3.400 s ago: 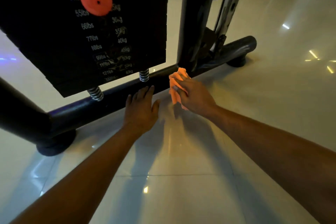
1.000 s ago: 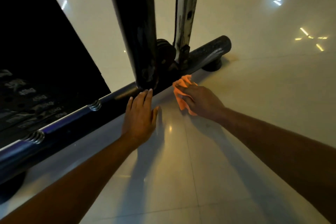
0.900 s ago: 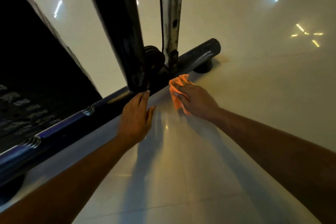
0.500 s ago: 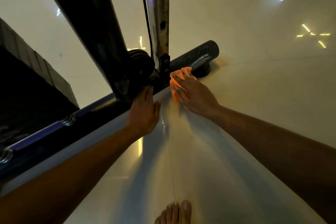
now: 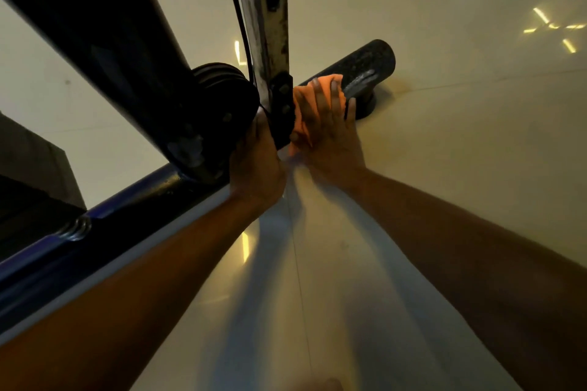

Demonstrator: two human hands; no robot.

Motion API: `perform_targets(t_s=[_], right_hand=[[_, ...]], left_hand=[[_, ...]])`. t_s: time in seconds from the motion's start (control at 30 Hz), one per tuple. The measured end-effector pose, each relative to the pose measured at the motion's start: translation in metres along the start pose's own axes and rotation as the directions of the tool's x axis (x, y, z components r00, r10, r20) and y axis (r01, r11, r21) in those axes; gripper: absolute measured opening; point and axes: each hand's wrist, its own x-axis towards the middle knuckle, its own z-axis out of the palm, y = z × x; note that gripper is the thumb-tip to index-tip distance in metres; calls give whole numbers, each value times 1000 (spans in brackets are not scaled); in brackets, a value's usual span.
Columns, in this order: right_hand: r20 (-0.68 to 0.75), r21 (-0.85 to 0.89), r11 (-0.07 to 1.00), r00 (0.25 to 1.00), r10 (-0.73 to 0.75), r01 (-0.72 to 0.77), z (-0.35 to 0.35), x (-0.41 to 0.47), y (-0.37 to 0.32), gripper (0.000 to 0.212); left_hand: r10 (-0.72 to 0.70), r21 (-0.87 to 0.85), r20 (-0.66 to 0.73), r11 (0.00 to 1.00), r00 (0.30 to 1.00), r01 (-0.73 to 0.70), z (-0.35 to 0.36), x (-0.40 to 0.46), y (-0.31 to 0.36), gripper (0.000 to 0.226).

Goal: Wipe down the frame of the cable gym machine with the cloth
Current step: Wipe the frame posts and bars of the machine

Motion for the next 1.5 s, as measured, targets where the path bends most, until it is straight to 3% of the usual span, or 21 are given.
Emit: perform_targets(t_s=[0.17,0.23,0.33,0.37,0.47,0.5,0.63,0.7,0.83,0.9,1.0,1.07,1.17,1.27,1.37,1.5], right_hand=[[18,86,996,999,35,-37,4,1,-12,69],[14,97,995,1000,-23,21,8,-1,-18,69],[39,-21,975,975,-218,219,1,9,27,63],[37,-54,973,974,-222,224,0,16,46,63],[14,17,997,997,72,-72,-11,34,68,60],[25,46,995,996,83,-84,-12,36,63,59],[100,6,962,957,-273,273,-7,27,48,63],[94,-56,940,939,-331,337,-12,30,63,63],[57,41,999,998,17,-20,-26,47,80,58],[36,47,998,999,-39,37,-25,42,68,60],[142,-17,962,953,-267,273,-26,31,76,69],[138,-21,977,969,-206,211,-30,39,102,68],[84,10,998,995,61,-62,-30,52,120,60],[49,-21,993,992,-114,115,-17,49,105,56],[59,8,981,979,-193,193,-23,52,121,57],[97,56,993,990,102,-108,-31,68,143,60]], left_hand=[[26,60,-43,998,999,-23,8,5,-7,85],[46,155,-72,987,996,-35,14,4,-12,78],[-31,267,-156,961,987,73,23,5,-2,74],[-59,284,-183,952,981,110,26,6,3,73],[-110,287,-208,943,972,168,33,10,8,79],[-110,305,-223,936,969,176,34,11,8,80],[-73,379,-286,907,955,183,42,10,3,80],[-49,402,-312,898,949,178,47,8,0,79],[-83,436,-315,872,945,222,57,-4,10,79],[-63,427,-246,889,967,167,62,-21,18,81],[70,368,-163,930,984,-5,73,-52,23,77],[168,318,-147,941,975,-115,79,-62,27,74],[241,233,-155,951,958,-202,76,-40,40,68],[316,206,-163,937,935,-281,71,9,53,59],[293,231,-134,938,947,-258,71,53,64,71],[80,248,-44,966,996,-67,75,79,81,93]])
